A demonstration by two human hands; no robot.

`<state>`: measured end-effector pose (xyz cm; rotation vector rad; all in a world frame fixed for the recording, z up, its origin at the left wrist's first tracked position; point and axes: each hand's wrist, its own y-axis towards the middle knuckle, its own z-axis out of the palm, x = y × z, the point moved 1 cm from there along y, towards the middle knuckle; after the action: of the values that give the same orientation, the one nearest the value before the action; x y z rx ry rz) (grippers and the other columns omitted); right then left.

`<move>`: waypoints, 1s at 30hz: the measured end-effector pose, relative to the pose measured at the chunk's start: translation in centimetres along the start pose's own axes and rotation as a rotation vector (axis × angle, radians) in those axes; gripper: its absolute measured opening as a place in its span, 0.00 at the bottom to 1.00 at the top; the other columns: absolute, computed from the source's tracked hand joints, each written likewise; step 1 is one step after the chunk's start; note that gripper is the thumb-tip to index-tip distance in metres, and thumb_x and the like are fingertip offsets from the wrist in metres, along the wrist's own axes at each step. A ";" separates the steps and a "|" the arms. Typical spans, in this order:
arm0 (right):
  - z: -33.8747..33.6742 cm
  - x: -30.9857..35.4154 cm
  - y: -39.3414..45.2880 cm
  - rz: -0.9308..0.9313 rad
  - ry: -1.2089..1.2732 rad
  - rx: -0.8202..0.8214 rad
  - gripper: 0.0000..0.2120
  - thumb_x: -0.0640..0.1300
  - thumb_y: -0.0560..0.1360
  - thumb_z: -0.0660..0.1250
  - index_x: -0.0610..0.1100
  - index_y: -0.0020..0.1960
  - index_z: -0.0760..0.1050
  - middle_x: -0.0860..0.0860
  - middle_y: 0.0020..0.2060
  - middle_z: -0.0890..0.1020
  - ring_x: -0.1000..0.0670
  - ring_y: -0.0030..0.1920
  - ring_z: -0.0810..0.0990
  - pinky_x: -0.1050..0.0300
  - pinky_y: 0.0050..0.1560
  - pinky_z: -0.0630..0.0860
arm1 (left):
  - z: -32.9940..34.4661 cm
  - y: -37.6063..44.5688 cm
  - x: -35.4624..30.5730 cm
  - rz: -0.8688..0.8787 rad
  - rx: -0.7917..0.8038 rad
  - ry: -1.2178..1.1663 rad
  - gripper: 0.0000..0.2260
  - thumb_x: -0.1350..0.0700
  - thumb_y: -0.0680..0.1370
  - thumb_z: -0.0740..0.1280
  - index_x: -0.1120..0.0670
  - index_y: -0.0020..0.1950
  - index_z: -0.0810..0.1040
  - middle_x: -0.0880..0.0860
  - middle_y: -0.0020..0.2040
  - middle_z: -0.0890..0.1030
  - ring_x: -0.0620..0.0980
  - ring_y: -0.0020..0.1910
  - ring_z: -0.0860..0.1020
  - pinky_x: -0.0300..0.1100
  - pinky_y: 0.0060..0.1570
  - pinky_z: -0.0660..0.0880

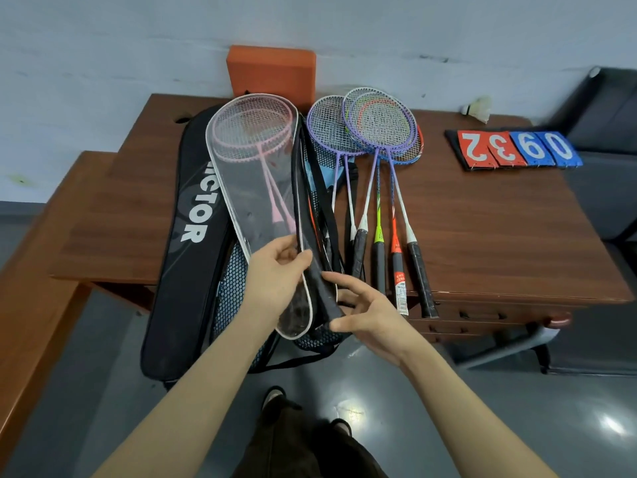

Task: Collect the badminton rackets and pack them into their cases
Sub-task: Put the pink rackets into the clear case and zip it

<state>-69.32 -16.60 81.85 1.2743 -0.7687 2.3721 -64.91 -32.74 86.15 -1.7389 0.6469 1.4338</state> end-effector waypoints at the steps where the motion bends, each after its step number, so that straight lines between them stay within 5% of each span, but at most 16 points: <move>1: 0.1 -0.1 0.0 0.016 -0.004 0.036 0.33 0.28 0.64 0.71 0.48 0.65 0.73 0.44 0.53 0.79 0.42 0.53 0.78 0.46 0.59 0.75 | 0.0 -0.3 0.4 0.017 0.001 0.058 0.11 0.61 0.74 0.69 0.49 0.53 0.79 0.46 0.44 0.83 0.43 0.44 0.81 0.35 0.46 0.76; 7: -0.1 -0.7 -0.3 0.022 0.151 0.174 0.32 0.30 0.70 0.65 0.46 0.71 0.64 0.41 0.57 0.75 0.41 0.55 0.75 0.43 0.65 0.67 | -2.1 -0.9 1.2 -0.002 -0.071 -0.081 0.12 0.64 0.72 0.71 0.47 0.48 0.81 0.44 0.37 0.84 0.41 0.38 0.82 0.30 0.36 0.75; 17: 2.3 -1.3 -0.6 -0.142 0.034 -0.173 0.22 0.34 0.62 0.73 0.43 0.55 0.78 0.50 0.37 0.80 0.52 0.38 0.79 0.61 0.42 0.78 | -1.9 -0.7 0.4 0.057 -0.098 -0.148 0.13 0.63 0.71 0.71 0.45 0.49 0.81 0.51 0.37 0.83 0.45 0.38 0.81 0.33 0.38 0.75; 25: 1.5 -0.6 -1.9 -0.184 -0.225 -0.407 0.11 0.32 0.66 0.74 0.44 0.45 0.80 0.50 0.32 0.78 0.53 0.35 0.75 0.64 0.40 0.75 | 0.1 -1.0 0.7 0.022 -0.094 -0.133 0.12 0.63 0.71 0.72 0.53 0.53 0.80 0.53 0.42 0.84 0.43 0.39 0.82 0.30 0.35 0.75; 30: -0.7 0.6 -2.6 -0.200 -0.278 -0.443 0.10 0.31 0.69 0.70 0.42 0.47 0.79 0.48 0.32 0.76 0.56 0.32 0.75 0.67 0.36 0.72 | 3.4 -0.3 1.8 0.006 -0.021 -0.088 0.09 0.60 0.76 0.67 0.55 0.55 0.79 0.54 0.49 0.82 0.46 0.46 0.82 0.36 0.42 0.78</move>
<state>-68.73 -14.06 82.81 1.4162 -1.1151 1.7595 -66.15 -29.64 84.25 -1.6813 0.5923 1.5166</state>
